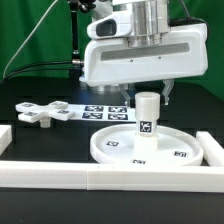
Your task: Assemble round table
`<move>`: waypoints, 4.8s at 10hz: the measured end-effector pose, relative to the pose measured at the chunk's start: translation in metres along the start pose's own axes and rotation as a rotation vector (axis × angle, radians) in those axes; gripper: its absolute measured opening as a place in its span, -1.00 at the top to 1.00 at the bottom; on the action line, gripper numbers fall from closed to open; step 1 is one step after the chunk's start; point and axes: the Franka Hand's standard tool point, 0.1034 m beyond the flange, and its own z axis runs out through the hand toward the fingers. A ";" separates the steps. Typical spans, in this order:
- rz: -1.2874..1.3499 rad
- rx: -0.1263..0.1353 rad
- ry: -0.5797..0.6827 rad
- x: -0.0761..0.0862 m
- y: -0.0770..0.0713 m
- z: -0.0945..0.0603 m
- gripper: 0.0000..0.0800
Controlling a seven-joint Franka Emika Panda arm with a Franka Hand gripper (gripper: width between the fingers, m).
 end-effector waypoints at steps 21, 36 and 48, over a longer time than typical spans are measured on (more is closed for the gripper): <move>1.320 0.152 -0.091 -0.001 -0.015 0.003 -0.02; 0.668 0.178 -0.025 0.010 -0.007 0.001 -0.62; -0.259 0.105 0.058 0.013 -0.003 0.001 -0.62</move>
Offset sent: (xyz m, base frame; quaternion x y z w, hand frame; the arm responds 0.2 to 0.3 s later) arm -0.0023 0.0007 -0.0003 -0.0003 -0.0002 0.1367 0.9906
